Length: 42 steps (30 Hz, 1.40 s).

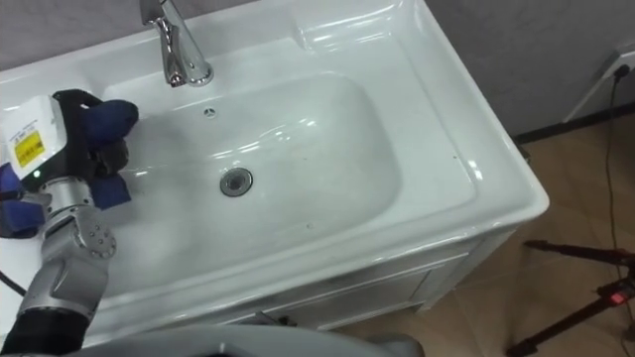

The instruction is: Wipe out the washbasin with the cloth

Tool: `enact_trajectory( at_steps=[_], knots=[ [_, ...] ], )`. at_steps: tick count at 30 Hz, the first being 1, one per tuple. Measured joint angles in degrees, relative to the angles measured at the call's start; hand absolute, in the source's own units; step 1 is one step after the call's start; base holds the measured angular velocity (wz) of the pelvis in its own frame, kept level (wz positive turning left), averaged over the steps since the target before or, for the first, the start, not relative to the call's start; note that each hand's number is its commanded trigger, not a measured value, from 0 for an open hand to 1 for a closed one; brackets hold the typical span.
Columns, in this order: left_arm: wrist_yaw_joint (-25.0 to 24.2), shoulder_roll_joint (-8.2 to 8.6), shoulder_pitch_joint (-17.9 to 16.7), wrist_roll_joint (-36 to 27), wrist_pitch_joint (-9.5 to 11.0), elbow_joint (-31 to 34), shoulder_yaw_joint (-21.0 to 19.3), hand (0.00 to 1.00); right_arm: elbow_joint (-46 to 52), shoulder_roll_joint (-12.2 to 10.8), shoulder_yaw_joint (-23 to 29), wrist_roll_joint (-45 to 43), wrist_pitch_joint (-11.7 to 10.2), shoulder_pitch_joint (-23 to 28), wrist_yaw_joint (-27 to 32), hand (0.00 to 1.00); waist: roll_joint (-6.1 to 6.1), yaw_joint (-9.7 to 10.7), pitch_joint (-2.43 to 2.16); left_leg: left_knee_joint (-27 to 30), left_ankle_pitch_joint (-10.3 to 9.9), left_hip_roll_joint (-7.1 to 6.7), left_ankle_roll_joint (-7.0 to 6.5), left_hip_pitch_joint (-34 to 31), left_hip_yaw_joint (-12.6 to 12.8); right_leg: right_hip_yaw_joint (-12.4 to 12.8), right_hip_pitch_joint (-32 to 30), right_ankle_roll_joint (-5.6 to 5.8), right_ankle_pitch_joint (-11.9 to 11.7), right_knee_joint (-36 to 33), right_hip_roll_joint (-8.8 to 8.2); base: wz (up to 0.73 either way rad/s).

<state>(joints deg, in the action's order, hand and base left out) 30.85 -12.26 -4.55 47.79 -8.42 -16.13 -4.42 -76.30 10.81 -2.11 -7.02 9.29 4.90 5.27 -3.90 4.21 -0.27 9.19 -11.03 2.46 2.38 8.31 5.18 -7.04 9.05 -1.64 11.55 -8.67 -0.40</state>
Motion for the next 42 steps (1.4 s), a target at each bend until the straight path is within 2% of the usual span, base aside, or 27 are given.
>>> enact_trajectory(
  at_steps=[4,10,14,16,19,25,30,38,42],
  knots=[
    [0.1,-1.81,0.0,-1.1,0.0,0.0,-0.7,1.0,0.7,0.0,0.0,0.1,0.1,1.1,0.0,0.0,-0.05,-1.1,-0.02,0.0,0.0,-0.03,0.0,0.0,-0.1,0.0,0.0,0.0,0.0,0.0,0.0,0.0],
    [0.1,-2.63,0.0,-2.3,-0.9,-0.1,-3.4,1.0,0.7,0.3,1.0,1.5,0.2,1.4,0.0,0.0,-0.64,-2.0,0.0,0.0,0.0,-0.16,-0.01,-0.2,-0.5,-0.5,0.1,0.01,0.0,0.0,-0.12,0.04],
    [0.1,-2.67,-0.1,-2.3,-1.5,-0.3,-6.0,1.0,0.8,0.6,1.3,1.4,0.3,1.9,-0.1,0.0,-1.25,-3.0,0.07,0.0,0.0,-0.17,-0.01,-0.3,-0.6,-0.6,0.1,0.05,0.0,0.0,-0.14,0.01],
    [0.0,-2.7,-0.2,-2.3,-2.5,-0.3,-7.7,1.0,0.9,0.8,1.3,1.3,0.5,1.9,-0.4,0.0,-1.43,-3.1,0.07,0.1,0.0,-0.22,-0.01,-0.6,-0.8,-1.0,0.0,0.08,0.1,0.1,-0.21,0.09],
    [-0.5,-2.7,-1.6,-2.2,-3.7,-0.4,-9.2,1.0,1.0,0.8,1.3,0.5,0.7,1.9,-0.5,0.0,-1.38,-3.4,0.1,0.2,0.0,-0.24,-0.01,-0.7,-0.7,-1.0,0.0,0.11,0.1,0.1,-0.21,0.01],
    [-2.9,-2.68,-3.2,-2.2,-6.3,-0.4,-9.5,1.0,1.1,1.0,1.3,-0.6,1.5,2.0,-1.2,0.0,-0.95,-4.1,0.04,0.4,0.0,-0.26,-0.01,-0.9,-0.8,-1.0,-0.1,0.12,0.1,0.1,-0.24,0.0],
    [-3.1,-2.66,-4.0,-2.2,-6.5,-0.4,-9.5,1.0,1.1,1.5,1.2,-1.6,1.8,1.9,-1.2,0.0,-0.95,-4.6,0.0,0.3,0.0,-0.33,-0.01,-0.8,-1.3,-1.0,0.0,0.12,0.1,0.1,-0.27,0.0],
    [-4.4,-1.07,-6.0,-2.2,-6.6,-0.4,-9.4,1.0,1.2,1.6,1.1,-1.2,2.0,1.9,-1.3,0.0,-0.91,-4.8,0.03,0.3,0.0,-0.35,-0.03,-0.6,-2.1,-1.0,0.2,0.11,0.1,0.1,-0.22,0.01],
    [-4.4,-1.02,-6.1,-2.2,-6.6,-0.4,-9.4,1.0,0.9,1.6,1.2,-1.3,2.1,1.9,-1.3,0.0,-0.58,-4.6,0.26,0.3,0.1,-0.43,-0.1,-0.7,-2.3,-1.1,0.2,0.13,0.1,0.0,-0.28,0.02]
  ],
)
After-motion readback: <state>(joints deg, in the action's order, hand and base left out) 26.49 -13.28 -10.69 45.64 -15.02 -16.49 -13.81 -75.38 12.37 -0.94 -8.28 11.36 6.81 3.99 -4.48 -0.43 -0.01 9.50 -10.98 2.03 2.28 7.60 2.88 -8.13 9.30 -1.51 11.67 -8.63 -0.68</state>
